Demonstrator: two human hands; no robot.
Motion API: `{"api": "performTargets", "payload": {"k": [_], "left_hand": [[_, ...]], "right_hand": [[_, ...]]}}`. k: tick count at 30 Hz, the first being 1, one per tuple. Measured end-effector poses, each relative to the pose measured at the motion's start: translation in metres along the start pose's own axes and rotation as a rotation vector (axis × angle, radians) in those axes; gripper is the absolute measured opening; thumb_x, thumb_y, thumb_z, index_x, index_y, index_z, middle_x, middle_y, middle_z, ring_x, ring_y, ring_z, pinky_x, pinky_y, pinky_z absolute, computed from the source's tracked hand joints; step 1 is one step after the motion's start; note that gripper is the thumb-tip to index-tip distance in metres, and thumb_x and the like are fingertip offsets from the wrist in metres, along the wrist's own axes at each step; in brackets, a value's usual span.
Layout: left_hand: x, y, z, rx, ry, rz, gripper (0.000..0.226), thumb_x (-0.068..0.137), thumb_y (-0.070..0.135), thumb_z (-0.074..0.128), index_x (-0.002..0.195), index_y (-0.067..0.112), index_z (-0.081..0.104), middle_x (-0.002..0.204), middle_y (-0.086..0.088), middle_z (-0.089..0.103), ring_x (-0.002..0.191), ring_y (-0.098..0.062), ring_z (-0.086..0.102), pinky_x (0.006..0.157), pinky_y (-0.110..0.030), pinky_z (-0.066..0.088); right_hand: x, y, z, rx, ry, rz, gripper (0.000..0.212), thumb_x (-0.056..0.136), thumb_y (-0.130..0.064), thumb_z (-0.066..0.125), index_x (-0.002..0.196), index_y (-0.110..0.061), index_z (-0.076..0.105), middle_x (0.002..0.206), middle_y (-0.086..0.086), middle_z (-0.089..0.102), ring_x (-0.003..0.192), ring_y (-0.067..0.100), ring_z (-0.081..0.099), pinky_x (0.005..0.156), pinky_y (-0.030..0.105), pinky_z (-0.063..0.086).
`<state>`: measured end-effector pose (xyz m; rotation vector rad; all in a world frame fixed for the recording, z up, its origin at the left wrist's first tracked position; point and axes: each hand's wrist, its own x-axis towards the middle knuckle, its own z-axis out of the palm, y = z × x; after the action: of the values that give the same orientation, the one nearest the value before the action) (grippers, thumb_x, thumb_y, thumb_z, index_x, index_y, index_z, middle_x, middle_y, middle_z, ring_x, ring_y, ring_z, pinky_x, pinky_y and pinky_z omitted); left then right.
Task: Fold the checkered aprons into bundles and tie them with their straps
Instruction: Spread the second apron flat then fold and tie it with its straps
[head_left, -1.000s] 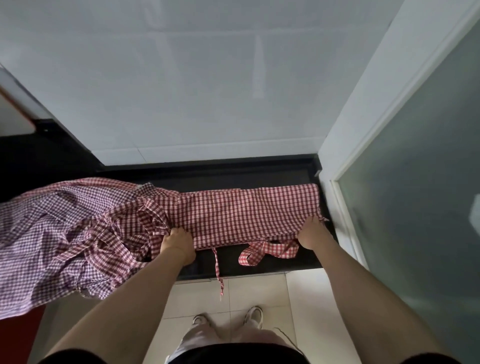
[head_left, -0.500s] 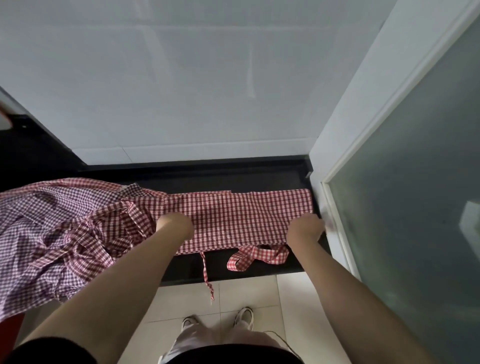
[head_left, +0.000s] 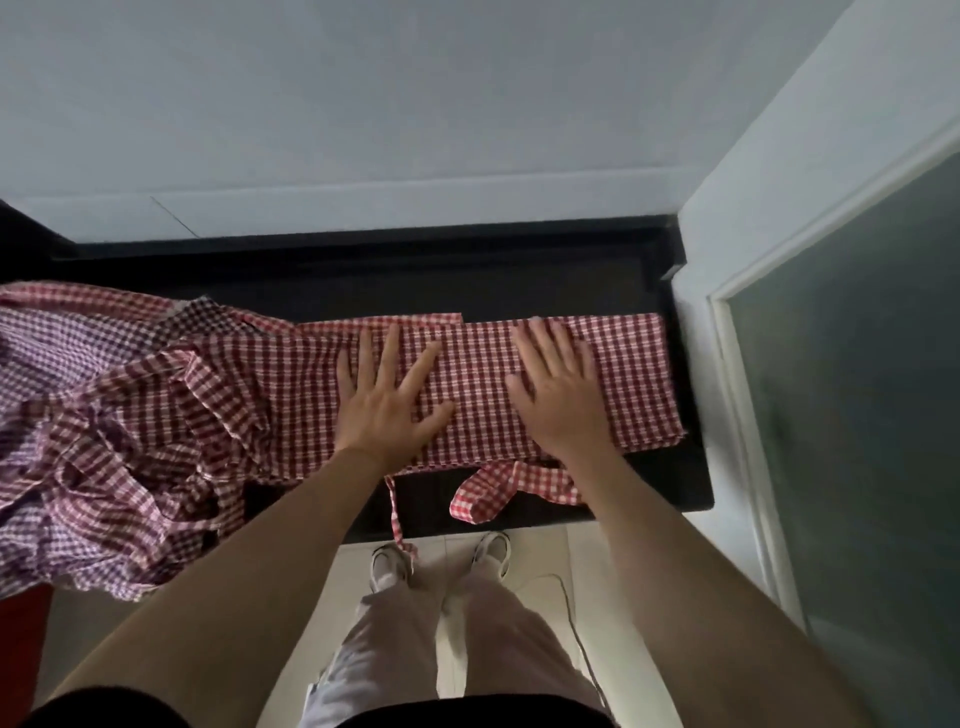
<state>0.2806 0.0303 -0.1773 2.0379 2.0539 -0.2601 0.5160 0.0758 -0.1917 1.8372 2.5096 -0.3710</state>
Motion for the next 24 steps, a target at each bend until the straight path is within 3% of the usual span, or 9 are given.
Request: {"api": "performTargets", "payload": {"k": [5, 9, 11, 14, 18, 21, 24], "left_hand": [[0.005, 0.001, -0.001, -0.003, 0.014, 0.004, 0.077, 0.088, 0.08, 0.01, 0.151, 0.046, -0.019, 0.164, -0.007, -0.021, 0.149, -0.034, -0.023, 0.119, -0.056, -0.014], [0.011, 0.002, -0.003, 0.015, 0.004, 0.012, 0.077, 0.087, 0.08, 0.008, 0.151, 0.045, -0.02, 0.164, -0.008, -0.021, 0.149, -0.034, -0.022, 0.119, -0.057, -0.012], [0.012, 0.001, -0.003, 0.018, 0.013, 0.012, 0.078, 0.087, 0.08, 0.007, 0.152, 0.045, -0.018, 0.164, -0.008, -0.02, 0.149, -0.034, -0.021, 0.119, -0.058, -0.011], [0.013, -0.001, -0.006, 0.037, -0.003, 0.029, 0.08, 0.085, 0.081, 0.002, 0.152, 0.044, -0.019, 0.164, -0.008, -0.022, 0.15, -0.034, -0.021, 0.119, -0.057, -0.01], [0.026, -0.003, -0.019, 0.043, -0.093, 0.076, 0.08, 0.085, 0.081, 0.005, 0.152, 0.044, -0.021, 0.163, -0.008, -0.023, 0.149, -0.034, -0.023, 0.119, -0.057, -0.011], [0.036, -0.002, -0.045, -0.005, -0.185, 0.114, 0.076, 0.094, 0.073, 0.023, 0.156, 0.042, -0.009, 0.165, -0.007, -0.017, 0.151, -0.033, -0.018, 0.122, -0.056, -0.005], [0.018, -0.009, -0.07, -0.067, 0.016, 0.179, 0.064, 0.1, 0.047, 0.042, 0.157, 0.028, 0.018, 0.167, -0.008, 0.007, 0.153, -0.028, -0.002, 0.124, -0.05, 0.0]], "right_hand": [[-0.008, 0.071, -0.01, -0.039, 0.038, 0.223, 0.062, 0.105, -0.047, 0.015, 0.16, -0.017, 0.012, 0.167, 0.005, 0.01, 0.154, 0.019, 0.003, 0.125, 0.043, 0.005], [0.001, 0.043, -0.016, 0.03, 0.067, 0.401, 0.061, 0.104, -0.036, 0.02, 0.159, -0.011, 0.01, 0.167, 0.009, 0.006, 0.154, 0.024, 0.001, 0.125, 0.048, 0.007], [0.004, 0.013, -0.016, 0.076, 0.075, 0.331, 0.06, 0.104, -0.038, 0.022, 0.159, -0.017, 0.011, 0.167, 0.006, 0.006, 0.154, 0.026, -0.001, 0.124, 0.049, 0.003], [-0.01, -0.006, -0.006, 0.006, -0.049, 0.113, 0.06, 0.103, -0.056, 0.014, 0.159, -0.033, 0.006, 0.167, 0.0, 0.001, 0.154, 0.027, -0.007, 0.123, 0.051, 0.0], [-0.01, 0.039, -0.015, -0.053, -0.105, 0.216, 0.065, 0.101, -0.064, 0.007, 0.157, -0.037, -0.012, 0.165, -0.001, -0.017, 0.152, 0.024, -0.017, 0.122, 0.048, -0.004], [0.0, 0.065, -0.033, -0.126, -0.172, 0.293, 0.067, 0.102, -0.061, 0.009, 0.157, -0.031, -0.014, 0.166, 0.004, -0.014, 0.152, 0.028, -0.013, 0.124, 0.047, -0.002], [0.015, 0.047, -0.054, -0.107, -0.219, 0.401, 0.065, 0.106, -0.043, 0.024, 0.159, -0.018, -0.005, 0.166, 0.015, -0.007, 0.153, 0.035, -0.006, 0.124, 0.049, 0.003]]}}
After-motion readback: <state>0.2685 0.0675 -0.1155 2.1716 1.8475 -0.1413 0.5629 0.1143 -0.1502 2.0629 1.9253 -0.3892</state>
